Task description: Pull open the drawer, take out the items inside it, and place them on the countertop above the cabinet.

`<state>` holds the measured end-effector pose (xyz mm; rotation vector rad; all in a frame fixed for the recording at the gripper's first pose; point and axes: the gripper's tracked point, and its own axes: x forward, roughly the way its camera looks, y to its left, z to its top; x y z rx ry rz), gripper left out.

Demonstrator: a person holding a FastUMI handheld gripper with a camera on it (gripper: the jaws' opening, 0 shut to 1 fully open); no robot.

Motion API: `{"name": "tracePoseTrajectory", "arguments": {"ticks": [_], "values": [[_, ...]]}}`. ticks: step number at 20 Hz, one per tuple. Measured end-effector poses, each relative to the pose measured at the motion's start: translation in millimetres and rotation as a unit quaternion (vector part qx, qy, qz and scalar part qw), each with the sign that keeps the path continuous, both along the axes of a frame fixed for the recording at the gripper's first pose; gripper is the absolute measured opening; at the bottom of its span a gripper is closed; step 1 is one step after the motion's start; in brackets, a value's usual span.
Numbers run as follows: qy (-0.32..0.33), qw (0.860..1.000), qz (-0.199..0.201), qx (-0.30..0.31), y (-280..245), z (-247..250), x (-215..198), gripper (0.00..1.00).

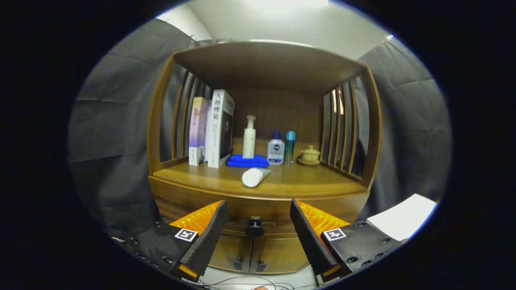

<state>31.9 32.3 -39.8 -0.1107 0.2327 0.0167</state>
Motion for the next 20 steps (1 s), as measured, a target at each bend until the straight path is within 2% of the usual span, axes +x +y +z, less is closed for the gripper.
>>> {"name": "tracePoseTrajectory", "arguments": {"ticks": [4, 8, 12, 15, 20], "values": [[-0.040, 0.999, 0.021, 0.019, 6, 49, -35, 0.97], [-0.092, 0.994, 0.011, 0.050, -8, 111, -72, 0.96], [-0.141, 0.988, 0.019, 0.058, -15, 168, -103, 0.96], [-0.157, 0.985, 0.026, 0.070, -21, 184, -114, 0.96], [-0.150, 0.984, 0.026, 0.095, -41, 175, -118, 0.96]]}}
